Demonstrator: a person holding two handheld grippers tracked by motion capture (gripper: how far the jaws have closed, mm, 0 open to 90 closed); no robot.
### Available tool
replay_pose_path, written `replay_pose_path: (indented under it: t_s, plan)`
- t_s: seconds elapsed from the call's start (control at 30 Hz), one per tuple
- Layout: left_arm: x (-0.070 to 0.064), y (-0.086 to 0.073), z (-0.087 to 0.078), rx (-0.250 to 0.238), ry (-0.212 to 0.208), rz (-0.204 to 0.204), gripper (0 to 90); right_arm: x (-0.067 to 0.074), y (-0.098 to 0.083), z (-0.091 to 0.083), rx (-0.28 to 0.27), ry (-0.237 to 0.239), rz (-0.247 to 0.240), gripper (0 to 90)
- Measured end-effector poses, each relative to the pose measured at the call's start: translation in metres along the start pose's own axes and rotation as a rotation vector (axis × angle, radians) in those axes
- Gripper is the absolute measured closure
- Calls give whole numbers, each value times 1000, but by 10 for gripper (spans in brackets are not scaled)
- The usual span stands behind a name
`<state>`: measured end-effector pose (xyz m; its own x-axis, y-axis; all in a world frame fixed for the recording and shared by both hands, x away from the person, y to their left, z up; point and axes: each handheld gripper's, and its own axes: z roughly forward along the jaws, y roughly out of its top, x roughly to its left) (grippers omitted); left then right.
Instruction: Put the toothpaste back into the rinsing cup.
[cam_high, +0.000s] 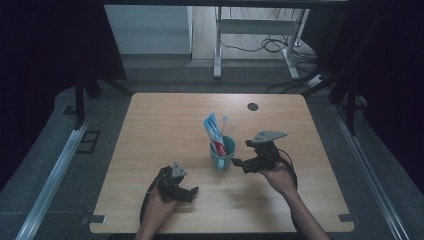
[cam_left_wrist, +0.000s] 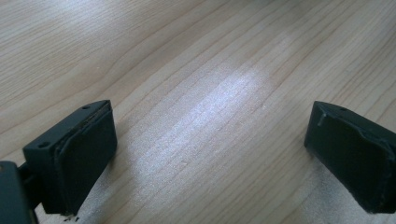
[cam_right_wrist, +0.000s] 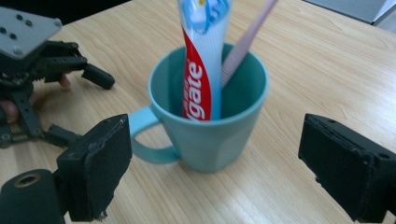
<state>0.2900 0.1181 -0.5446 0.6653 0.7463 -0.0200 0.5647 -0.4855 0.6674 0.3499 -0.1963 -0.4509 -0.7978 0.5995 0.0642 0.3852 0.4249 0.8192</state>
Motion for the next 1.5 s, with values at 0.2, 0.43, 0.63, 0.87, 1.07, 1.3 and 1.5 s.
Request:
replay_pose_path:
  t_s: [0.2,0.43,0.63,0.87,1.07,1.3,1.5]
  plan:
    - [0,0,0,0,0,0,24,-4,-10,-6,4,-11,9,97]
    - [0,0,0,0,0,-1,23,-5,-29,-11,18,-26,20,101]
    - [0,0,0,1,-1,-2,23,-5,-45,-11,34,-42,25,105]
    - [0,0,0,1,-1,-5,24,-6,-65,-9,51,-58,41,111]
    - [0,0,0,1,-1,-5,23,-8,-79,-7,65,-64,54,114]
    - [0,0,0,1,-1,-6,23,-9,-93,-5,87,-80,55,114]
    - [0,0,0,1,-1,-6,24,-11,-104,1,110,-99,47,110]
